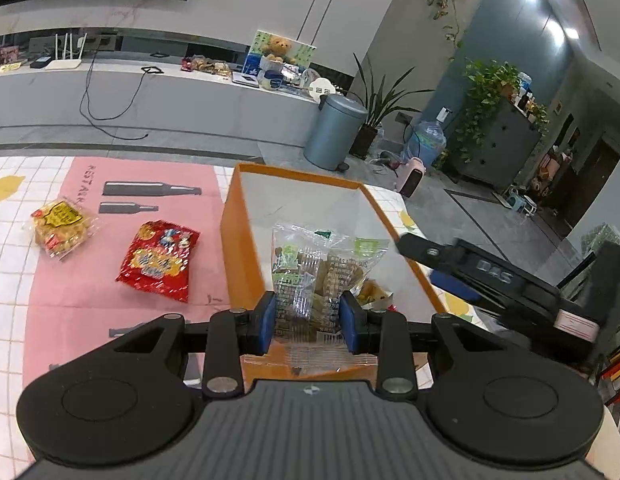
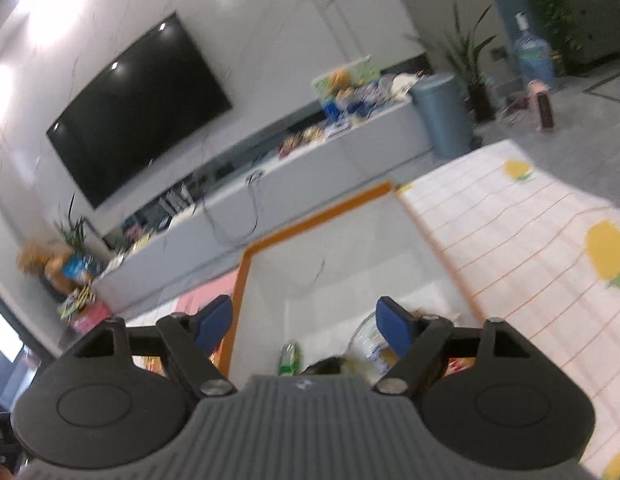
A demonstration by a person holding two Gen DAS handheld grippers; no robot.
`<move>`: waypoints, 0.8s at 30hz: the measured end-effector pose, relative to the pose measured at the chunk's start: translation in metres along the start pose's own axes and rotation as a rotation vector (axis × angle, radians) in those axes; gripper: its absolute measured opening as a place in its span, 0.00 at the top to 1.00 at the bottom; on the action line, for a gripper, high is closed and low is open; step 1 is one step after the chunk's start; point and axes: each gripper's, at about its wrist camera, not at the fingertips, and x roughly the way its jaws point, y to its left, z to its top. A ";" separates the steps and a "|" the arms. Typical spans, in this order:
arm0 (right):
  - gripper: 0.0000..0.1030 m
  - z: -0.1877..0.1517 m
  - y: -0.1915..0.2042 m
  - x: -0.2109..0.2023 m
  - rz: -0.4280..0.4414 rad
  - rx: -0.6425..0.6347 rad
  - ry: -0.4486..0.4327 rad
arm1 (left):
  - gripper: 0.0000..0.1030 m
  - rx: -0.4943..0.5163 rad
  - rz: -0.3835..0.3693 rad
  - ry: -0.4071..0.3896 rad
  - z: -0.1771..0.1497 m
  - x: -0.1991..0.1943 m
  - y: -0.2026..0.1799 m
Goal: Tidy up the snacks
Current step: 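Carry both bags over the orange box with both grippers, then open both grippers to drop the bags into the orange box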
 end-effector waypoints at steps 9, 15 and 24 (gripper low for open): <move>0.23 0.011 -0.008 -0.030 -0.121 -0.101 -0.090 | 0.64 0.063 0.015 0.067 0.011 0.059 -0.034; 0.23 0.017 -0.022 -0.036 -0.133 -0.062 -0.108 | 0.64 0.104 0.056 0.113 0.018 0.105 -0.043; 0.23 0.017 -0.026 -0.020 -0.126 0.039 -0.068 | 0.64 0.079 0.114 0.181 0.014 0.146 -0.034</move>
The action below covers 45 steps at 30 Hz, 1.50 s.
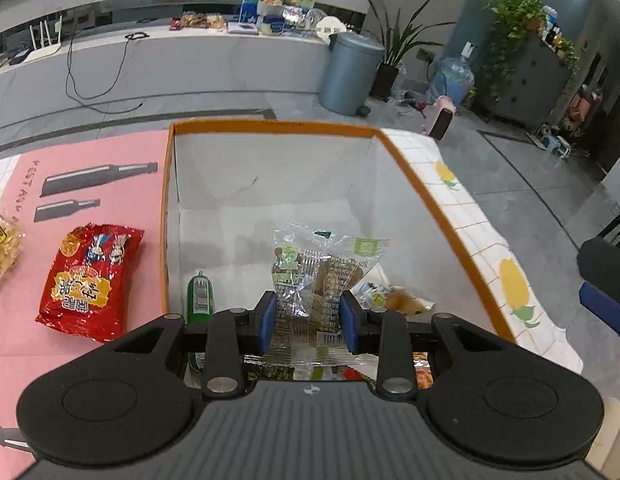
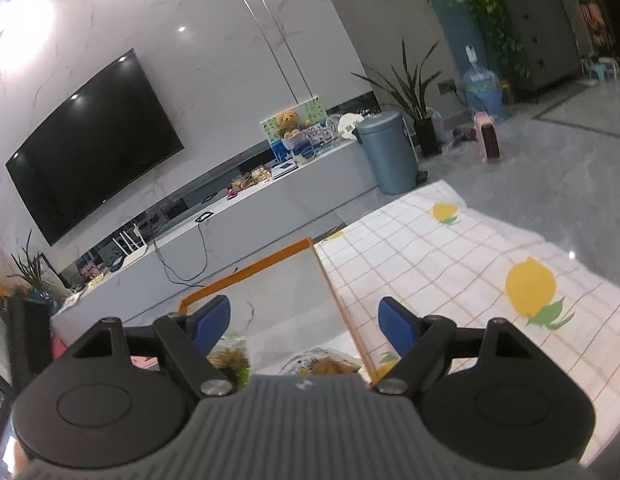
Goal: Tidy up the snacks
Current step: 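Open both grippers to drop the bags into the orange box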
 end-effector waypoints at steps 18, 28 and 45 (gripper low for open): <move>0.23 -0.002 0.005 0.005 -0.035 -0.024 -0.010 | 0.21 0.055 0.009 -0.068 -0.011 -0.051 -0.005; 0.23 -0.010 0.023 0.006 -0.008 -0.090 -0.046 | 0.21 -0.013 0.005 -0.118 -0.015 -0.102 0.021; 0.34 -0.062 0.094 -0.004 0.141 -0.403 -0.198 | 0.24 -0.039 0.111 -0.203 -0.059 -0.175 0.091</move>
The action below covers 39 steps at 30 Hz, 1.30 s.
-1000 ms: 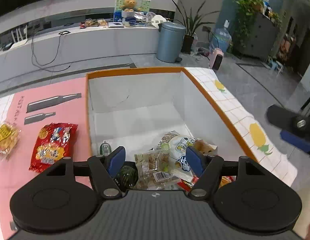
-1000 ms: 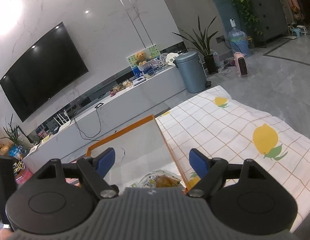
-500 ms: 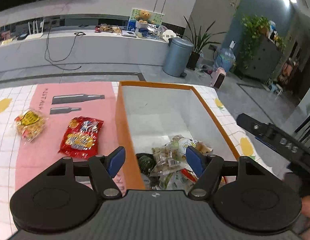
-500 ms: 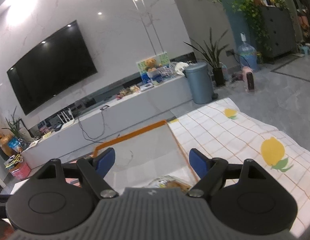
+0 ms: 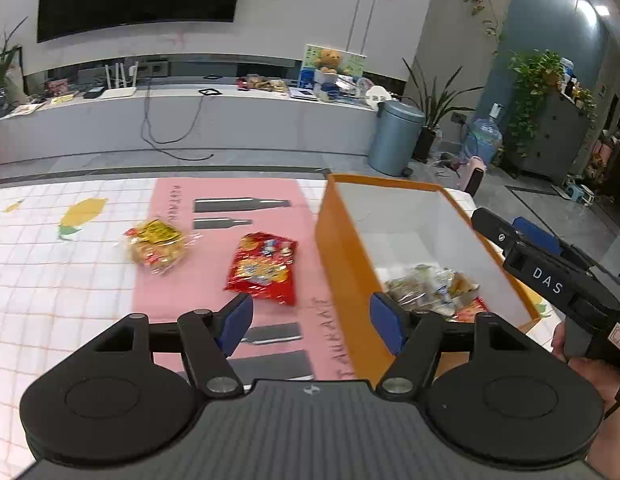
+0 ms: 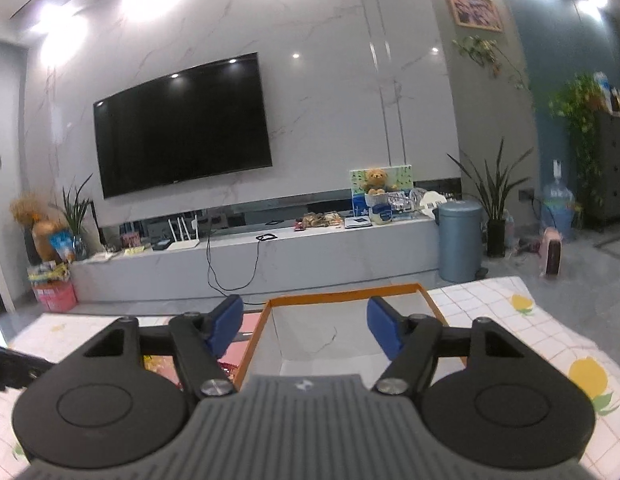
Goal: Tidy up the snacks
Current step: 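Open both grippers to drop the bags into the orange box, then move back to the table and grasp the red chip bag with the right gripper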
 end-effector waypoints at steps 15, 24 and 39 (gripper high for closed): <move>0.43 -0.029 0.073 -0.012 0.143 -0.007 -0.035 | 0.24 -0.034 0.082 -0.029 -0.040 -0.021 0.060; 0.42 -0.114 0.130 0.014 0.037 0.152 0.139 | 0.24 -0.049 0.157 -0.035 -0.070 0.007 0.099; 0.03 -0.111 0.167 0.149 -0.136 -0.023 0.221 | 0.24 -0.066 0.263 0.028 -0.057 0.046 0.149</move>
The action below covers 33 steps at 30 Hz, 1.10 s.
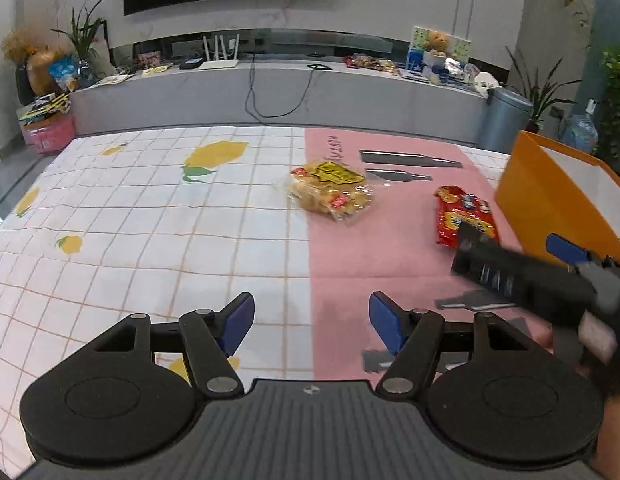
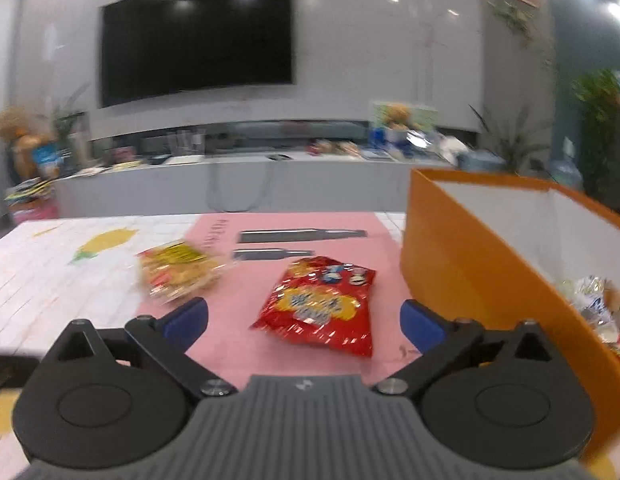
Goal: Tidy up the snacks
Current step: 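Move back to the table and grasp the red chip bag with the right gripper, then grasp the yellow-labelled cracker bag with the left gripper while the right holds the chip bag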
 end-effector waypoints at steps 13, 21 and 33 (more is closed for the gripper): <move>0.03 0.006 0.002 0.092 -0.049 0.162 0.148 | 0.24 -0.026 0.040 0.016 0.004 0.003 0.016; 0.03 0.015 0.015 0.111 -0.104 0.115 0.176 | 0.24 -0.022 0.051 0.031 0.002 0.012 0.012; 0.28 0.019 0.017 0.116 -0.130 0.074 0.166 | 0.25 -0.008 0.059 0.053 0.010 0.041 0.009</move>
